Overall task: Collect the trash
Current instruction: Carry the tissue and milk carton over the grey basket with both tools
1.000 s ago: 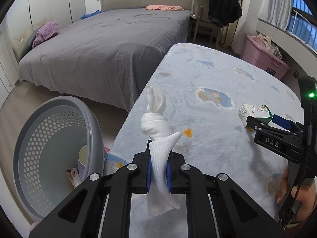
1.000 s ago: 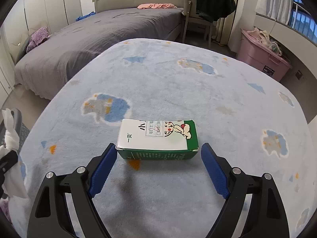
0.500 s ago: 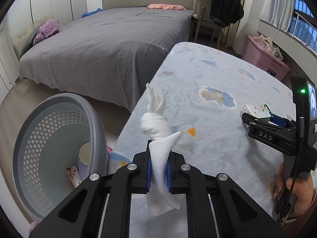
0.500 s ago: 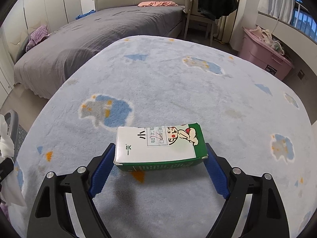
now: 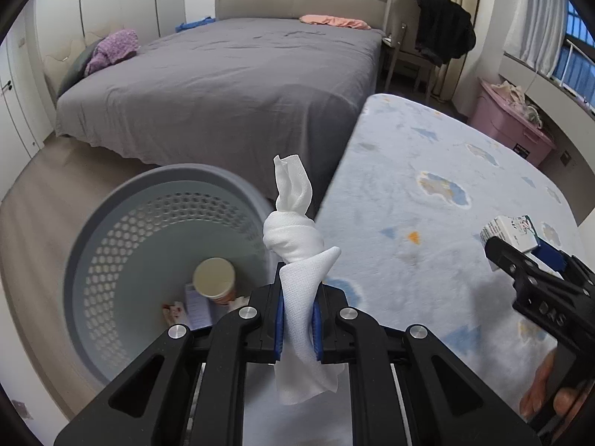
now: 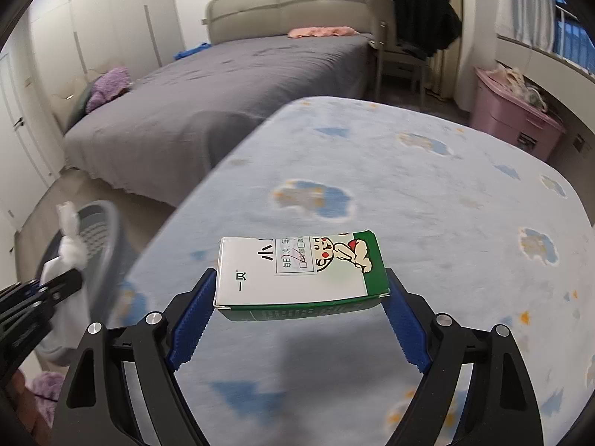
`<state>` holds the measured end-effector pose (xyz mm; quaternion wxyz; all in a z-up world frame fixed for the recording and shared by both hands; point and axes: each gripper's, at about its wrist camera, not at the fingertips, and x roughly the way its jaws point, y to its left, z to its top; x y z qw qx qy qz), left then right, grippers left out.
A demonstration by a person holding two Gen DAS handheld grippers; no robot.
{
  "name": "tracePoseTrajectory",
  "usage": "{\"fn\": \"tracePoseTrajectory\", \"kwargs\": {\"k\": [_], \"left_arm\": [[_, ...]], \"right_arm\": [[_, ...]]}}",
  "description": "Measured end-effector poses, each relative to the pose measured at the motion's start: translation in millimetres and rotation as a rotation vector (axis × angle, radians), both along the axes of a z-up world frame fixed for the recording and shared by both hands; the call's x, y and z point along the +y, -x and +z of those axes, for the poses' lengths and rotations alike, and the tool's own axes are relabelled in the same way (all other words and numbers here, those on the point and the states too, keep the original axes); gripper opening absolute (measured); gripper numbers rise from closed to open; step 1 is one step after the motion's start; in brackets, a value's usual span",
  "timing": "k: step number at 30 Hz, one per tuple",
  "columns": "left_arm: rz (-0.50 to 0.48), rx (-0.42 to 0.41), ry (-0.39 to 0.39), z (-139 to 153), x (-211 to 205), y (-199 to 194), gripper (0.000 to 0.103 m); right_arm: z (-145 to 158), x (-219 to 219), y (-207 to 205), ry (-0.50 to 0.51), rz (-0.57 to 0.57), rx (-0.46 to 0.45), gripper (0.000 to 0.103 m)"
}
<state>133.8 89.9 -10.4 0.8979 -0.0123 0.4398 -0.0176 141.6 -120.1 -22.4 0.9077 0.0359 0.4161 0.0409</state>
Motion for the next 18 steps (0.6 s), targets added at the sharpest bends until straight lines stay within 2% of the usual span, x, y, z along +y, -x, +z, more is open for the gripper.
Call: {"fn": "tracePoseTrajectory", "kwargs": {"k": [8,18], "left_arm": [[0.058,-0.006,-0.027,5,62,16,0.012],[0.134,0.023,-0.035,-9,130,19,0.012]], "right_arm": [[22,96,22,-0.031,0.166,-0.036,0.083],[18,183,11,-0.022,0.299,-0.005,0.083]]}}
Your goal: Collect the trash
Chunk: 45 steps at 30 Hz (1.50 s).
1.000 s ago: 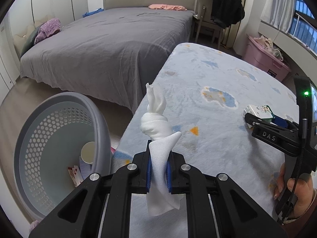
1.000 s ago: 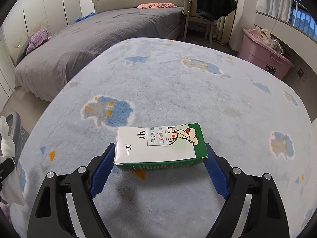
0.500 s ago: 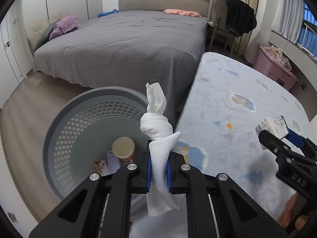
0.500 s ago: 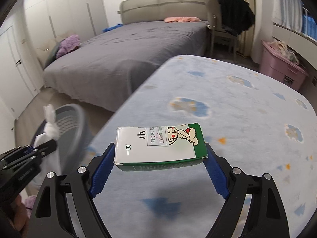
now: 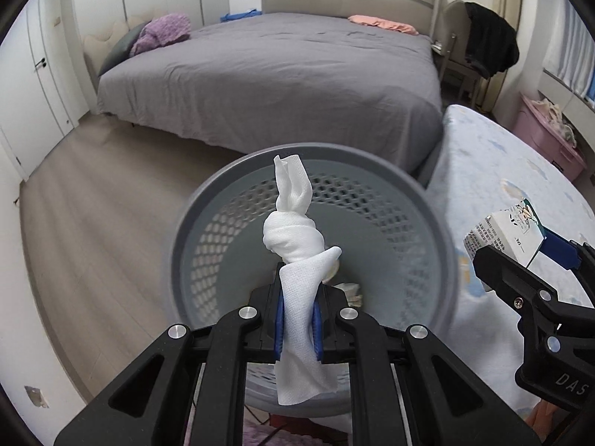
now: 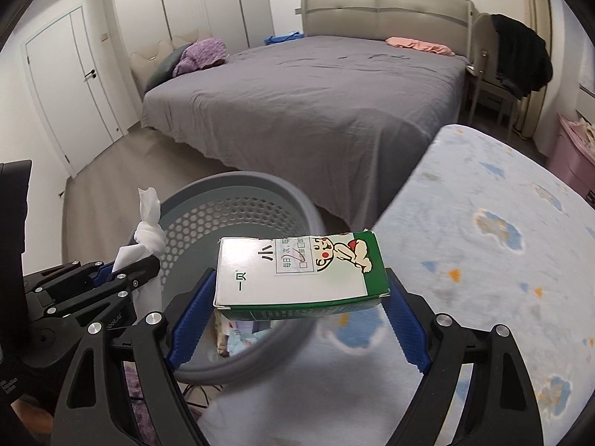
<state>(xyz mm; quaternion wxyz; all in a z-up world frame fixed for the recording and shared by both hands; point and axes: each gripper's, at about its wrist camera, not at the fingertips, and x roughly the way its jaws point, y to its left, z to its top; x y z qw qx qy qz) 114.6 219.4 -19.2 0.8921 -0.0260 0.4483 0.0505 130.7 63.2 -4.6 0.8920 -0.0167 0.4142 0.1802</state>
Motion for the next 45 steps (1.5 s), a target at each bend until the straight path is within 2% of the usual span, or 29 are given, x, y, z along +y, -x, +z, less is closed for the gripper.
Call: {"fn": "tracePoseTrajectory", "kwargs": {"k": [8,18,21,25,27,28,29,30,31,45], "left_arm": [[0.046,0.010,0.015,-7,27,-3,0.013],[0.062,0.019,0.029,-8,33,-6,0.016],[0.063,0.024,0.033,-8,34,-7,0.021],[0.066,0.023,0.021,-7,35,-7,0.028],[0.068,0.021,0.018,-6,34,-7,0.036],[0.070,0.018,0.016,-5,34,-6,0.047],[0.073,0.013,0.013,-4,34,-5,0.070],[0.080,-0.002,0.006,-2,34,-4,0.079],[0.087,-0.025,-0.005,1,33,-1,0.082],[0.102,-0.027,-0.016,5,32,-1,0.082]], "right_arm": [[-9,29,-12,0.017,0.046,0.023,0.083],[-9,39,-15,0.032,0.043,0.010,0.083],[-7,39,-15,0.037,0.035,0.006,0.083],[-6,38,-14,0.047,0.028,-0.001,0.083],[-6,37,-14,0.045,0.027,-0.003,0.083],[-5,37,-14,0.045,0.025,-0.004,0.083],[-5,36,-14,0.046,0.022,-0.005,0.083],[-5,35,-14,0.044,0.019,-0.004,0.083],[-5,34,-14,0.041,0.018,-0.004,0.083],[-2,31,-11,0.034,0.002,-0.004,0.083]]}}
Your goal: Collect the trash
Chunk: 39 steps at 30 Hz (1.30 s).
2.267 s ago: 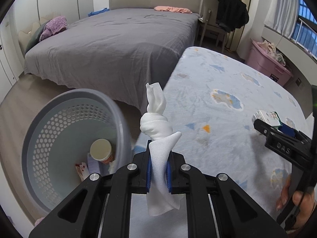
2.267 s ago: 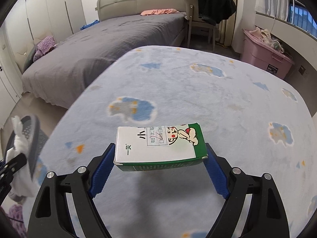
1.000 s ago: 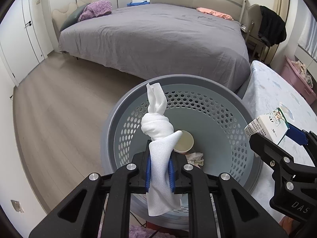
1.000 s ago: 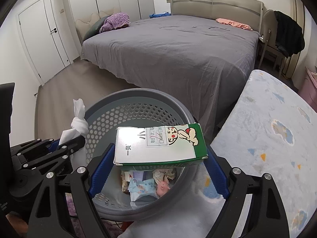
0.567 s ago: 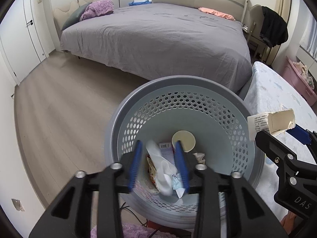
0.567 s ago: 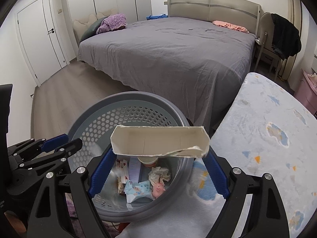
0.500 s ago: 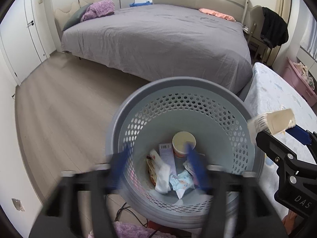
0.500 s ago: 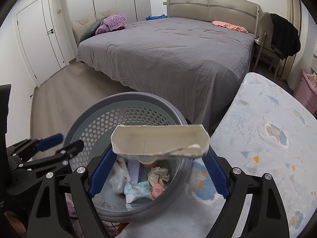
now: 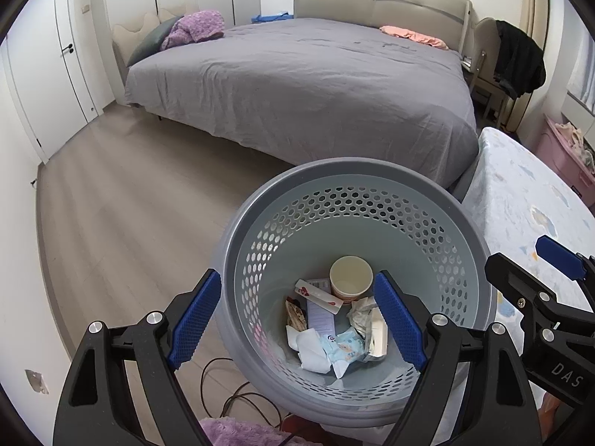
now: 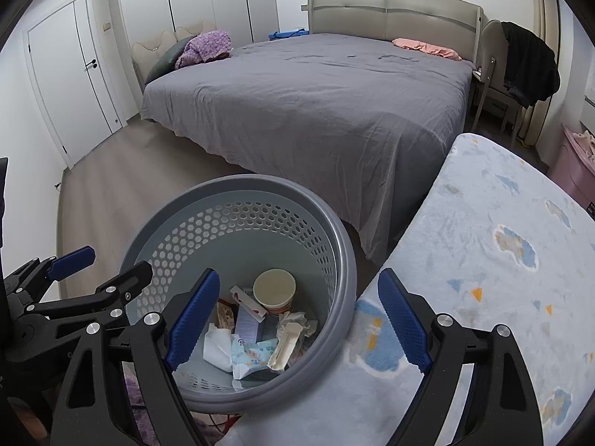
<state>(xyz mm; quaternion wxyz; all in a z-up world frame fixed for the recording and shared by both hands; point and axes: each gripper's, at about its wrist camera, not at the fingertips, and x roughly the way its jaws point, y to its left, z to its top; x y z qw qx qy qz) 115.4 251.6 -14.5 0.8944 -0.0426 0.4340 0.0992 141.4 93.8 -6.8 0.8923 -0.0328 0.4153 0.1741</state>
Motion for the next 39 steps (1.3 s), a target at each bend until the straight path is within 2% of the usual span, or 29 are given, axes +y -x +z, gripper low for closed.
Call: {"fn": "tracePoseTrajectory", "kwargs": {"k": [9,28,39], "left_arm": [[0.011,-0.007,-0.013,4,0,5,0.083],[0.037,-0.016,-0.038,16,1,16,0.095],[0.043,-0.012,-0.054,18,0,17,0.096]], "right_arm": [[-1,-4,2,0.003,-0.022,0.003,0.083],[3,-5,9,0.020,-0.045,0.005,0.083],[4,-4,9,0.026,-0.045,0.010,0.083]]}}
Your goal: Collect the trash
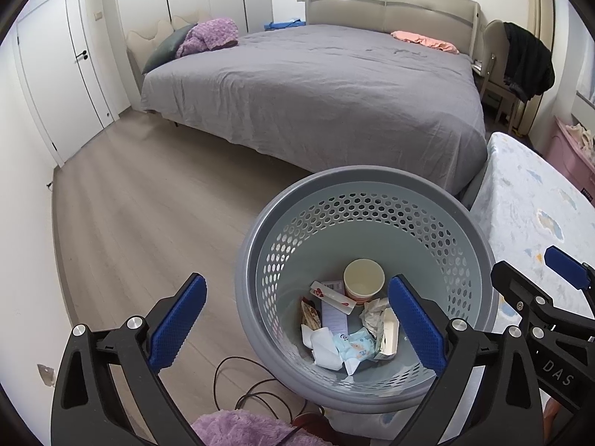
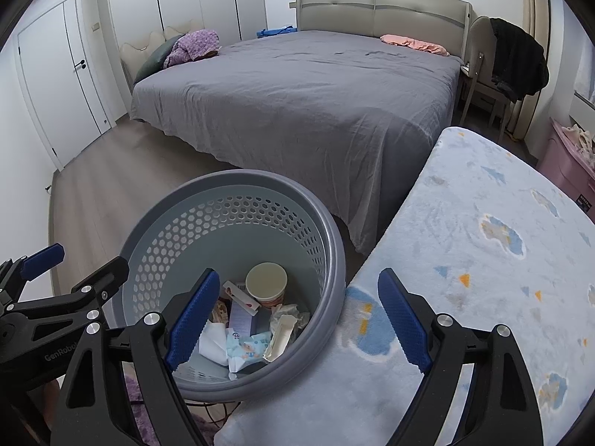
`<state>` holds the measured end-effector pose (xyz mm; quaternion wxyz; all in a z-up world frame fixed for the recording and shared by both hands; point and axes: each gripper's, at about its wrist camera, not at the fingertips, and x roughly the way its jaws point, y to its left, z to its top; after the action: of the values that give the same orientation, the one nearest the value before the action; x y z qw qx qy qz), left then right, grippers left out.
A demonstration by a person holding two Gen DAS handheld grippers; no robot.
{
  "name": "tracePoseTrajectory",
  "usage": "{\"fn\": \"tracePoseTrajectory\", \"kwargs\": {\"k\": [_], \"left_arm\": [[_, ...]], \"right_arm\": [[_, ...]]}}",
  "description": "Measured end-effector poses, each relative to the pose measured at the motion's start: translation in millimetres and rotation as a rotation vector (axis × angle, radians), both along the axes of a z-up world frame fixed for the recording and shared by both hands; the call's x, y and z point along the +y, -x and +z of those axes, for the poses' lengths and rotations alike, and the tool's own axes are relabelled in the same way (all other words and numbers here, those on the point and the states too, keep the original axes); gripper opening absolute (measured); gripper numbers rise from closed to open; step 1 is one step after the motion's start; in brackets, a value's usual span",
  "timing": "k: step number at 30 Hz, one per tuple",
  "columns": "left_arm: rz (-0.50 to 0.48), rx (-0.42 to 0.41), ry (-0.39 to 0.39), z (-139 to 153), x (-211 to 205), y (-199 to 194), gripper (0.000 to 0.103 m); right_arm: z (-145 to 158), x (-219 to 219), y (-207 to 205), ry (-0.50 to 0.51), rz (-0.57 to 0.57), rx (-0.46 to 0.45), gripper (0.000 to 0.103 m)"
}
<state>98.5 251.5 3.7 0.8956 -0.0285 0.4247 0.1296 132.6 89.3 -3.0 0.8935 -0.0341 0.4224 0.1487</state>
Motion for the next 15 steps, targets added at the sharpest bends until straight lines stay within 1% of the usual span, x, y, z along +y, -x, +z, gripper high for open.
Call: {"fn": "tracePoseTrajectory", "kwargs": {"k": [15], "left_arm": [[0.003,0.000,-0.006,0.8,-1.2,1.4,0.097]], "right_arm": [[1.3,-3.1,0.4,0.002,-0.009,0.000,0.083]]}}
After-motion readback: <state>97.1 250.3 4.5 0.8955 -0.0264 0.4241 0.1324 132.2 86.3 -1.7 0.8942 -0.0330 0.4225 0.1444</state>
